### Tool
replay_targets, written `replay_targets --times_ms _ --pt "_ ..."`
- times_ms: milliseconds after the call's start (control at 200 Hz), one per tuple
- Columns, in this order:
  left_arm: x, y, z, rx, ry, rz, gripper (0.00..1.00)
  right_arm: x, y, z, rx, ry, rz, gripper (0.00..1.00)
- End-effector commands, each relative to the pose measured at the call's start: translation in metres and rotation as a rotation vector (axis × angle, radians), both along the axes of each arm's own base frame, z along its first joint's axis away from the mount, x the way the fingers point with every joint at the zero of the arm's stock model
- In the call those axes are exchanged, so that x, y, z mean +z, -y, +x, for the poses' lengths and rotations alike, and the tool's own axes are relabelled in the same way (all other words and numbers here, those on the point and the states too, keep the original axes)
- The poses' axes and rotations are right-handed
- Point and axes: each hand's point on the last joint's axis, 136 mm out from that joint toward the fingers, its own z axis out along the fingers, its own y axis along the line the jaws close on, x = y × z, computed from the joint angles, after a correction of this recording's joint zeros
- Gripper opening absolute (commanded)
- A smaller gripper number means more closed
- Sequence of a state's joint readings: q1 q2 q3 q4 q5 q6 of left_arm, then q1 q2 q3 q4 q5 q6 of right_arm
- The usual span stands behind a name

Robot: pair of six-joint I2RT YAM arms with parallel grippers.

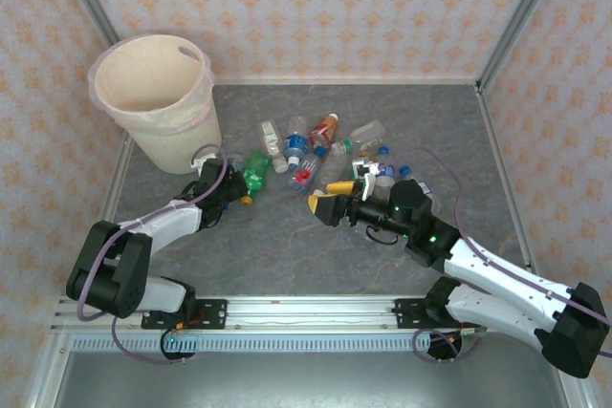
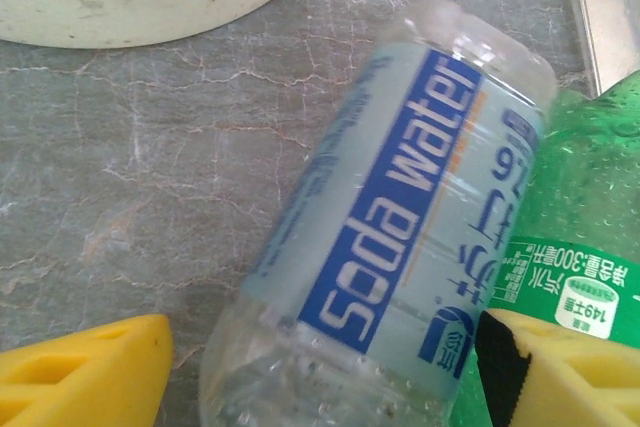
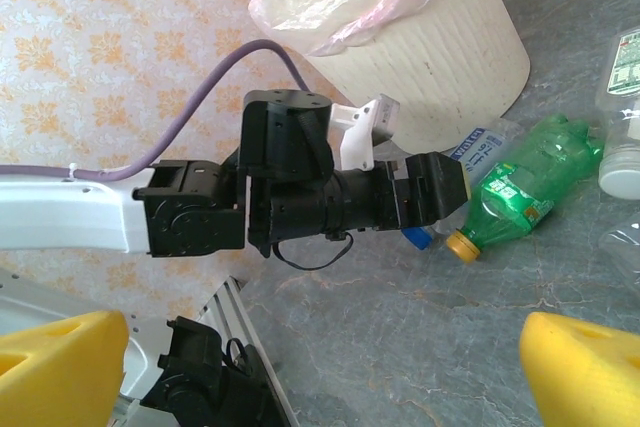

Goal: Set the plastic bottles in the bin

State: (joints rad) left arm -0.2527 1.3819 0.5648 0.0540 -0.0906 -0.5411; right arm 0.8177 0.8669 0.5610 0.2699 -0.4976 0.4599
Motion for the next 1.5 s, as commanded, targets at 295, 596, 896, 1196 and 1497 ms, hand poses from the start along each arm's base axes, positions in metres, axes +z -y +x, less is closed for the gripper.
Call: replay_targets --times_ms 295,596,896,1196,1497 --pt "-0.003 0.010 0.023 -0.059 0.005 0.002 0.76 0.018 -0.003 -0.001 0.010 0.028 0.036 1.00" --pt "-0.013 0.005 0.030 -0.044 -0.014 0.047 0.71 0.017 -0.001 -0.002 0.006 0.029 0.026 1.00" --pt "0.002 0.013 0.025 -0.065 0.011 0.038 0.53 0.019 -0.003 -0.001 0.012 0.036 0.027 1.00" --pt "0.060 0.030 0.019 -0.081 0.113 0.052 0.54 0.026 -0.003 -0.004 0.024 0.046 0.043 1.00" --pt "0.159 0.034 0.010 -0.066 0.293 0.056 0.53 0.041 0.008 -0.019 0.047 0.099 0.099 1.00"
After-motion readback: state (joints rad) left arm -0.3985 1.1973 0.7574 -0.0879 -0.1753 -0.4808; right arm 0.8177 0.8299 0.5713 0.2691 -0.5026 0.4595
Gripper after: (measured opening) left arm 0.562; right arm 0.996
